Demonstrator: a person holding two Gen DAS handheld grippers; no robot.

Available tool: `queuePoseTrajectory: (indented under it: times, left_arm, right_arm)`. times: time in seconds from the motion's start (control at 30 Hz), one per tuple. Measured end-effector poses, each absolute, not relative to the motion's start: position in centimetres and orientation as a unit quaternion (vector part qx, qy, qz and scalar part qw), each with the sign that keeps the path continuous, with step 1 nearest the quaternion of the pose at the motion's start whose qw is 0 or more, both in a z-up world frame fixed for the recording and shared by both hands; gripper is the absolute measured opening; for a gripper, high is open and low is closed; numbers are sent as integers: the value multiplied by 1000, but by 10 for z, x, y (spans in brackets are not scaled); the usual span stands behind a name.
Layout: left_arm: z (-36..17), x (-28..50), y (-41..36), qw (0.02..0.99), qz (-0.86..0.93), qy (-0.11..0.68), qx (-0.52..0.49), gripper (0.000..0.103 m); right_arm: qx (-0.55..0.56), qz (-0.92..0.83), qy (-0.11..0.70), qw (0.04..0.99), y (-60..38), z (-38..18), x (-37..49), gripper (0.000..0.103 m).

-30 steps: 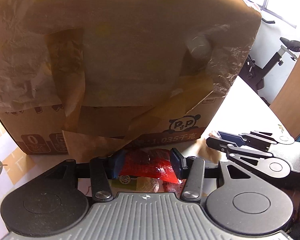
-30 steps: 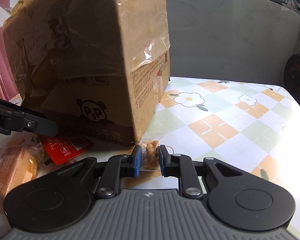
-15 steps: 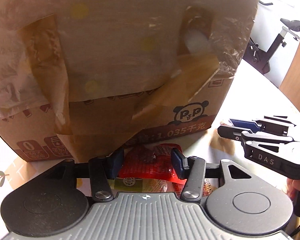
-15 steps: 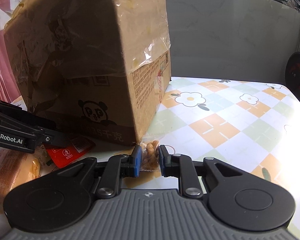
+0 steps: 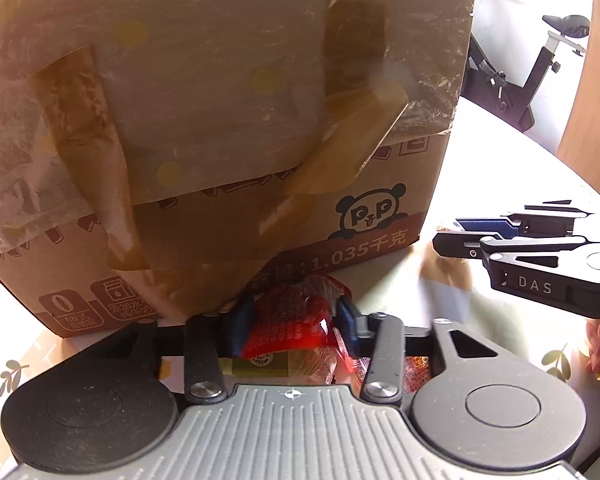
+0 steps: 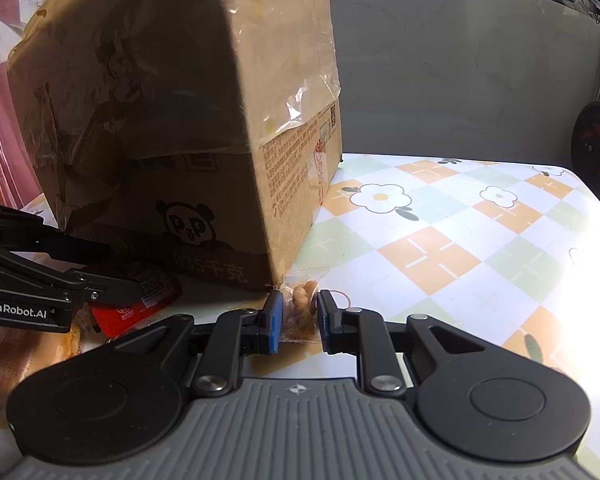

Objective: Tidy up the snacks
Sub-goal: 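Grasp the red packet with the left tool while the right tool grasps the small peanut bag, then carry the red packet and peanut bag over the box and open both tools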

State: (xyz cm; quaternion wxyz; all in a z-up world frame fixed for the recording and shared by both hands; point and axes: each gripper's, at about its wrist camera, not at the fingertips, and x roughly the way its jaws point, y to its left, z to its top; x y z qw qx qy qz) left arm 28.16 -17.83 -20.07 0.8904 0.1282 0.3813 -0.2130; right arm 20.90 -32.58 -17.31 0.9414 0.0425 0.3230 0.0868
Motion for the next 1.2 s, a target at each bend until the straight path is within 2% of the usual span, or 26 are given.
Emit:
queuePoseTrajectory:
  times: [0.17,0.43,0.47,1.2]
  left_arm:
    - [-197,276,-166,892,-219,381,103,30]
    - [-179,251,-148,908,-220,352,59,26]
    - [-177,249,-145,909,-220,350,55,21]
    - [-160,214,-112,912,-246,328,-3,21]
  right_arm:
    - [45,87,323,941,-326,-173,209,20]
    - [57,82,318,943,-329,-173,208,20]
    - [60,81,316,944,-330,-172,208,20]
    - [79,97,299,946,-291,-140,154,20]
